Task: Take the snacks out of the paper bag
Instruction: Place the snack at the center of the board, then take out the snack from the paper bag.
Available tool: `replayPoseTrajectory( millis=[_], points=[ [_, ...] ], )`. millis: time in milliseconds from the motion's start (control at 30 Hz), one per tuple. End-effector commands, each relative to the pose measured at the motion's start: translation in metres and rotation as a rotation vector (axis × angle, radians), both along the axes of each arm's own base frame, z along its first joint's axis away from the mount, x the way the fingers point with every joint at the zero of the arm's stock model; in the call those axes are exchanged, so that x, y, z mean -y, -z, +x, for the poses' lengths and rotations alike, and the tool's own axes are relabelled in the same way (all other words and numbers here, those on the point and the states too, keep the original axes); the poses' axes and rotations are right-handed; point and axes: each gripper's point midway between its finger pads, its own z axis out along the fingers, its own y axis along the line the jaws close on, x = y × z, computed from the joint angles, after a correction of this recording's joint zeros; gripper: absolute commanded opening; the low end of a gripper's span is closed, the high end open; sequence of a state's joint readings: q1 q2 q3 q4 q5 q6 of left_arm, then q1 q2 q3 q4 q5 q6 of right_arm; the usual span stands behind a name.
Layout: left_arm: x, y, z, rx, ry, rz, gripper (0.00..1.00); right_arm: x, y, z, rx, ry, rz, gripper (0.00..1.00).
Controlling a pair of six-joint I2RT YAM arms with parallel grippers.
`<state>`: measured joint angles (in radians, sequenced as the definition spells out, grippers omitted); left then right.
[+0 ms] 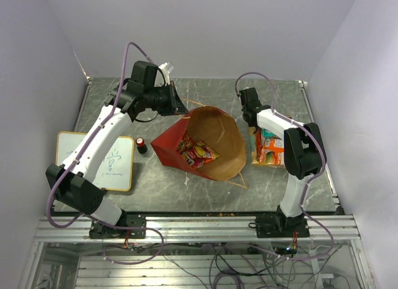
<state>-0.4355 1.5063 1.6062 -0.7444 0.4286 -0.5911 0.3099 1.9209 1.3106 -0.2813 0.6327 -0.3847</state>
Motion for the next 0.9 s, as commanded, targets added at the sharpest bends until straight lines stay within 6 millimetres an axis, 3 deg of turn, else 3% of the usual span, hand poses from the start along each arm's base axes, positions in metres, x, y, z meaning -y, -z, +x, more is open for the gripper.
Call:
replayPoseTrajectory(
  millis=[0,67,200,333,533,700,767,867],
  points=[
    [-0.004,-0.013,0.001,0.045,-0.015,-0.022,0.07,-0.022,-0.003,0.006,0.029,0.043,0.173,0.33],
    [-0.002,-0.016,0.001,0.052,-0.01,-0.032,0.07,-0.025,-0.023,0.003,0.067,0.057,0.236,0.44],
    [0.004,-0.024,0.001,0.079,0.019,-0.071,0.07,-0.039,-0.088,-0.006,0.199,-0.013,0.396,0.62],
    [0.013,-0.032,-0.001,0.108,0.064,-0.131,0.07,-0.068,-0.133,-0.037,0.257,-0.213,0.559,0.65],
    [0.021,-0.026,-0.011,0.112,0.102,-0.161,0.07,-0.126,-0.162,-0.115,0.262,-0.657,0.763,0.65],
    [0.033,-0.014,-0.034,0.082,0.121,-0.165,0.07,-0.174,-0.158,-0.197,0.242,-1.161,0.816,0.66],
    [0.042,-0.012,-0.046,0.065,0.138,-0.167,0.07,-0.187,-0.158,-0.222,0.25,-1.29,0.831,0.67],
    [0.05,-0.009,-0.056,0.057,0.157,-0.143,0.07,-0.21,-0.142,-0.251,0.194,-1.421,0.832,0.66]
  ],
)
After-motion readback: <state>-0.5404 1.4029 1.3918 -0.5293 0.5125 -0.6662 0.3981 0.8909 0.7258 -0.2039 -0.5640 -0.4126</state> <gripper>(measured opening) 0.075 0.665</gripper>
